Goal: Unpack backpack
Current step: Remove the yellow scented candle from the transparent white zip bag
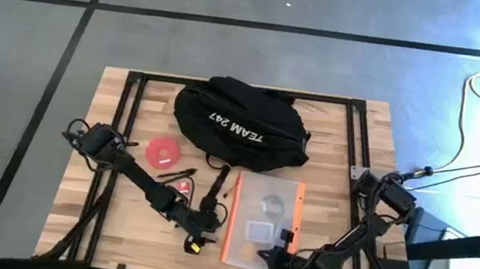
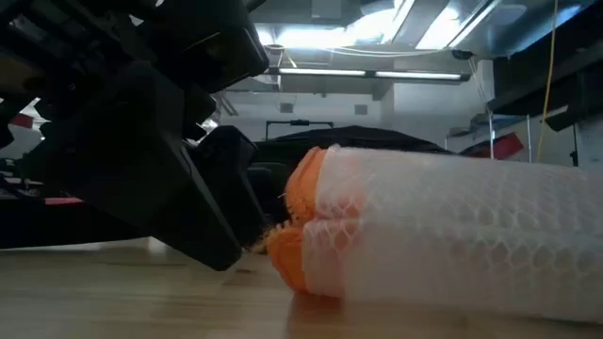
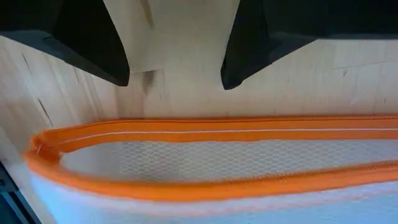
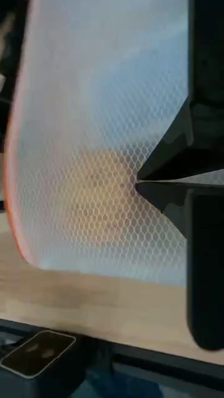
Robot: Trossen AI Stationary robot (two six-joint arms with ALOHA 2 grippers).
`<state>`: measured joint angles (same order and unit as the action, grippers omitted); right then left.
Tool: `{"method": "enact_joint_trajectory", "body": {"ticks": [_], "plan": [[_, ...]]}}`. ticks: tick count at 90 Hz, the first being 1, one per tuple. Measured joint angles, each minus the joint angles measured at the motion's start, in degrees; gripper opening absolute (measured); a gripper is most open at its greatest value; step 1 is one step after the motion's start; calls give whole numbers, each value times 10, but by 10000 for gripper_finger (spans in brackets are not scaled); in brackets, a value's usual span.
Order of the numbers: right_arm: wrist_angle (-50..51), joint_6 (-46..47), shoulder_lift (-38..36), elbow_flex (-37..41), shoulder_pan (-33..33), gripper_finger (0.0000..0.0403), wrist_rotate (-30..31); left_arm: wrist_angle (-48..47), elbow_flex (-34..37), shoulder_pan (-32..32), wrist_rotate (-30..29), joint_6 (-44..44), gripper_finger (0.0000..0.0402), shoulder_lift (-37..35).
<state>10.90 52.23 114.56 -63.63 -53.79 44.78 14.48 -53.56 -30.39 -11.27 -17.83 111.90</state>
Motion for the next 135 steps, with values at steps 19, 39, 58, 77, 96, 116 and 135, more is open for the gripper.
{"method": "enact_joint_trajectory", "body": {"ticks": [19,39,58,77,96,116,135], "plan": [[-43,0,0,25,0,0,-13,0,0,0,0,0,249,0],[-30,-6,-15,13,-2,0,-31,-1,0,0,9,-11,249,0],[-36,-84,-33,-20,3,0,45,-2,0,1,15,-13,249,0],[-50,-52,-14,-14,27,0,17,-3,0,0,16,-11,249,0],[-37,-49,-10,-14,48,0,-68,-4,0,0,19,-12,249,0],[-45,-45,-5,-14,48,0,-48,-5,0,0,21,-12,249,0],[-45,-37,42,-15,51,0,-61,-9,0,1,27,-2,249,-3]]}}
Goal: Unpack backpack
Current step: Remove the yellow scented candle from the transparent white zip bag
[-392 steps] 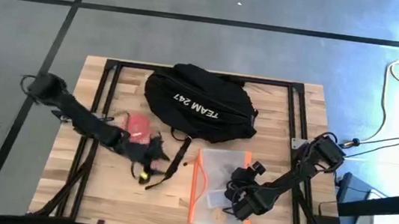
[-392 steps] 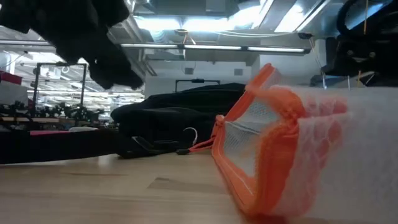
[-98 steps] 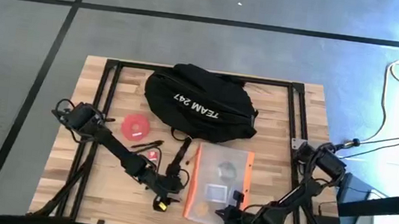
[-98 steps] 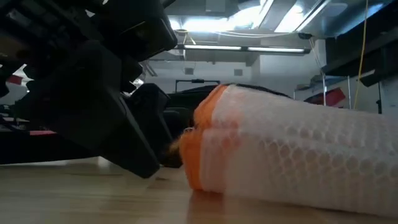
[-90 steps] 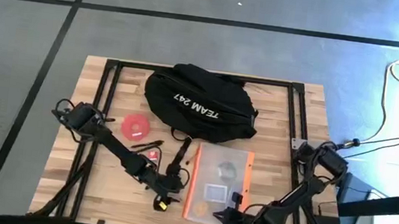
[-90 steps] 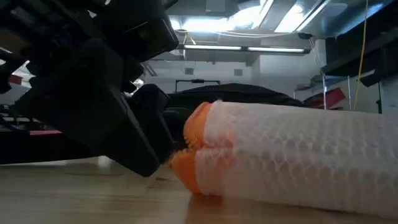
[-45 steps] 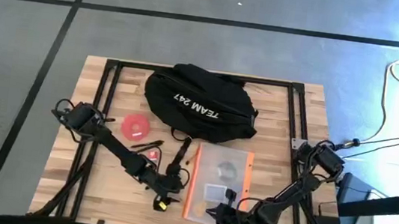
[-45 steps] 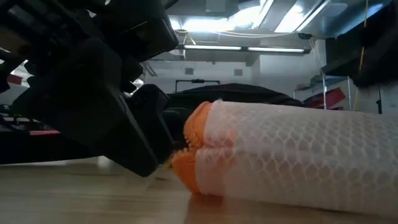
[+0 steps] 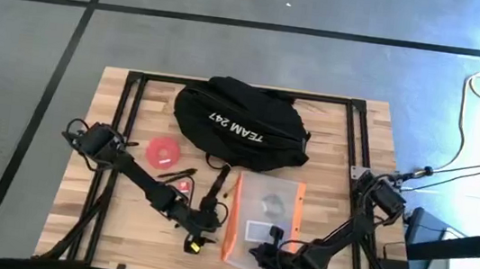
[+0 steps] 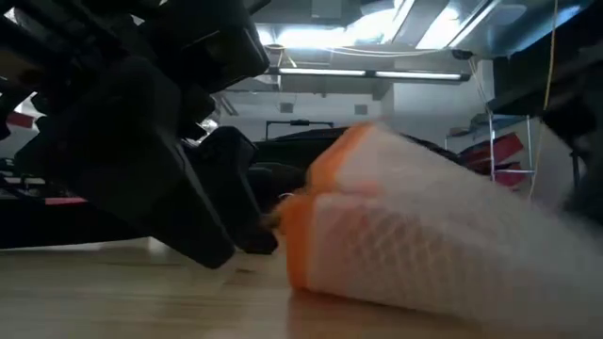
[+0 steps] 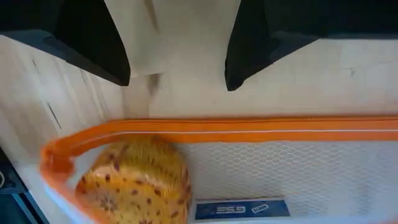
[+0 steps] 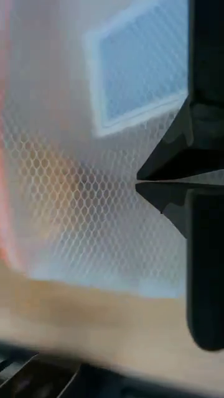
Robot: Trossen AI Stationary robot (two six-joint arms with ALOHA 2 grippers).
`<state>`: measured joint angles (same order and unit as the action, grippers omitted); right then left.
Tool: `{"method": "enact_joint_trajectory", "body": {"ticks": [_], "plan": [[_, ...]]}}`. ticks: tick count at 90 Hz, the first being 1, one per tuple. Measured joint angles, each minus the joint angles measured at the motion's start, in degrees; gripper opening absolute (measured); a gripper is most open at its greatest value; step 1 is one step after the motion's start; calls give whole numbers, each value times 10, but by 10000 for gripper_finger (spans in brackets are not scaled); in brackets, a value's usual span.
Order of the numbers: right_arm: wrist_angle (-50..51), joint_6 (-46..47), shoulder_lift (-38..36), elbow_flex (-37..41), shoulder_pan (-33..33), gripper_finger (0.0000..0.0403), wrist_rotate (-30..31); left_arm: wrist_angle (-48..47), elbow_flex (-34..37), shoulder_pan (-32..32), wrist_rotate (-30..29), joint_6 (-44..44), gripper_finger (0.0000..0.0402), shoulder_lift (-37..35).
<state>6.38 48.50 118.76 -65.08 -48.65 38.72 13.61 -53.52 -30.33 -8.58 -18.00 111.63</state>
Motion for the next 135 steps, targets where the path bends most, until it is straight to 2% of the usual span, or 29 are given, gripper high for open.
{"method": "enact_joint_trajectory", "body": {"ticks": [19,32,51,63,78,97,117,127,135], "plan": [[-2,8,4,-3,7,0,-35,-8,0,0,4,4,249,-6],[7,-35,-16,-6,3,0,-44,-16,0,1,6,4,249,-6],[0,-99,-45,-18,6,0,-5,-26,0,0,7,3,249,-15],[-7,-100,-46,-18,10,0,27,-33,1,0,10,3,249,-23],[-33,-100,-20,-18,22,0,32,-32,1,-1,9,3,249,-23],[-54,-97,19,-17,46,0,-41,-33,1,-1,7,3,249,-24],[-31,-95,4,-18,45,0,-93,-54,2,-7,5,-9,249,-45],[2,-98,-22,-17,31,0,-98,-126,2,-19,-38,-12,249,-85],[16,-98,-35,-18,22,0,-79,-184,2,-27,-79,-16,249,-118]]}}
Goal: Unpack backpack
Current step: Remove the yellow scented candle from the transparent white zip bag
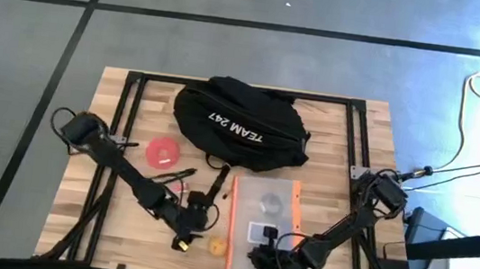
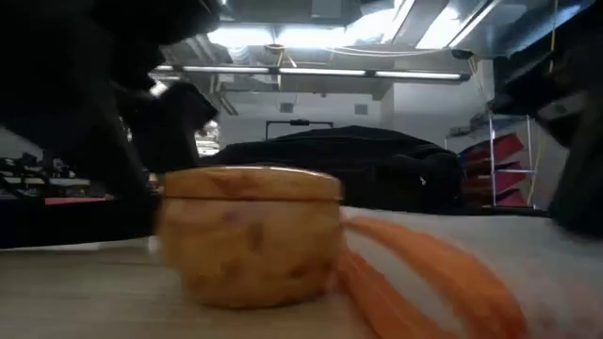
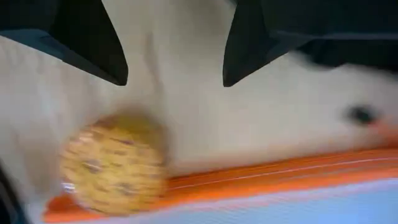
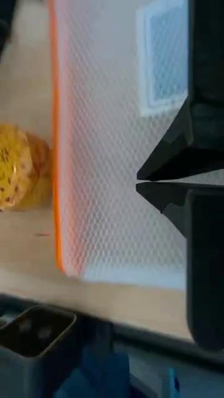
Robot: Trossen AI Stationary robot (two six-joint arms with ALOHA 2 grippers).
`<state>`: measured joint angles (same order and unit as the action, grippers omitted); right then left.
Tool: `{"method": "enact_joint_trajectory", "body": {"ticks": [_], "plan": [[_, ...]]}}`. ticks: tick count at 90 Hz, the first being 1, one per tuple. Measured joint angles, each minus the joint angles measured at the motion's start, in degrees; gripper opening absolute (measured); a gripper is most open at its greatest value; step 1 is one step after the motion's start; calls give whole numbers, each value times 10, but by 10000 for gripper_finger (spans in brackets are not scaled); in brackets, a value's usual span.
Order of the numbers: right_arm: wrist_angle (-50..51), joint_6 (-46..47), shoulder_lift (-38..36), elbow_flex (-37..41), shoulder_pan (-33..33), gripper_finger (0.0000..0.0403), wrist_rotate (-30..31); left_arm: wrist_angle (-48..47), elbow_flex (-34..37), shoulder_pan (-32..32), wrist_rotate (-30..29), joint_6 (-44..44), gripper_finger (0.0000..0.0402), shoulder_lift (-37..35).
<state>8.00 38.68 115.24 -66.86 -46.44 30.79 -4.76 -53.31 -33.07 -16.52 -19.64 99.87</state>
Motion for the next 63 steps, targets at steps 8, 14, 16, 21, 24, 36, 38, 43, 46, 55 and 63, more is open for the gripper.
{"method": "enact_joint_trajectory", "body": {"ticks": [8,14,16,21,24,36,38,43,46,55,63], "plan": [[14,0,-1,1,-1,0,13,6,0,-9,-17,4,249,-28],[13,1,-2,1,0,0,19,56,-1,-16,-11,22,249,-39],[12,1,-2,1,0,0,22,75,-1,-18,-2,31,249,-39],[11,1,-3,1,1,0,25,124,-1,-22,22,62,249,-39],[12,0,-3,1,1,0,28,151,-1,-25,33,81,249,-37],[12,1,-3,0,0,0,31,237,-2,-31,46,136,249,-21],[12,1,-3,0,0,0,31,243,-2,-31,47,145,249,-17],[12,2,-3,0,0,0,30,243,-2,-32,47,170,249,-7],[11,3,-3,0,0,0,30,243,-2,-33,46,176,249,0],[11,6,-3,0,0,0,25,252,-1,-32,33,164,249,25],[11,6,-3,0,0,0,24,270,-1,-28,34,152,250,52]]}}
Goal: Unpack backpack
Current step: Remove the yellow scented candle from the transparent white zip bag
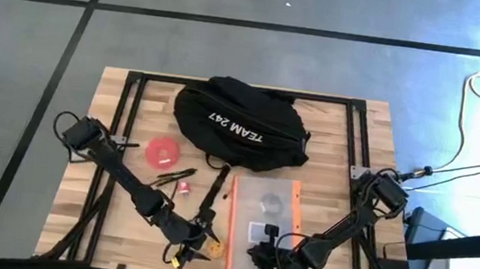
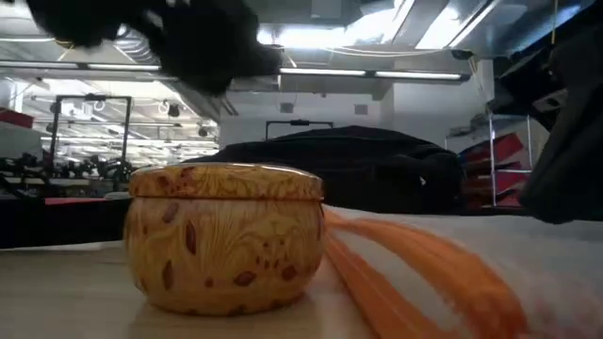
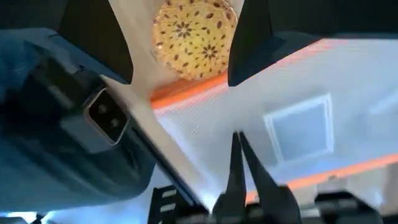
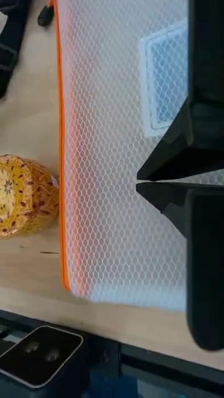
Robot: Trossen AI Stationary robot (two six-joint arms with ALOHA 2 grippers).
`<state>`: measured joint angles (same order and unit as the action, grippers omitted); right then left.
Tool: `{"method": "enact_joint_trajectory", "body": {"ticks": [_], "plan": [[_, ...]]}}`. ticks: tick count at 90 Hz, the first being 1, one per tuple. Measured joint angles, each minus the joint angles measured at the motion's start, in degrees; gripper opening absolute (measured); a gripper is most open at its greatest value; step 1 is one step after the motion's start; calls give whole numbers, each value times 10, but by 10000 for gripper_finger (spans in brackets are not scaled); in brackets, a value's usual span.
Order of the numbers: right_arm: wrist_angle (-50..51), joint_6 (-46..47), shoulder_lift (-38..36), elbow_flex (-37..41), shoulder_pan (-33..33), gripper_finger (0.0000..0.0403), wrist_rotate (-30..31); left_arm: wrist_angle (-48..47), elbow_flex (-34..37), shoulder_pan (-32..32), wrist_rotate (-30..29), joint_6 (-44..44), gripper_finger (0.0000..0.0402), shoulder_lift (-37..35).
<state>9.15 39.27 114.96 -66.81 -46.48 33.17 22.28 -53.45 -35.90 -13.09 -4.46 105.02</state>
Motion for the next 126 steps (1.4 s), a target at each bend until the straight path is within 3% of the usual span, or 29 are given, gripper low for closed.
{"method": "enact_joint_trajectory", "body": {"ticks": [14,46,59,86,111,126], "plan": [[0,1,0,0,0,0,-2,23,0,1,12,5,276,31],[-4,6,0,0,0,0,-7,24,0,19,54,-36,394,33],[-4,6,0,0,0,0,-7,22,0,24,73,-45,396,33],[-5,5,0,0,0,0,-7,-5,0,22,39,-33,395,33],[-6,5,0,0,0,0,2,45,0,34,109,-78,395,86],[-7,5,0,0,0,0,2,60,-1,39,121,-91,395,93]]}}
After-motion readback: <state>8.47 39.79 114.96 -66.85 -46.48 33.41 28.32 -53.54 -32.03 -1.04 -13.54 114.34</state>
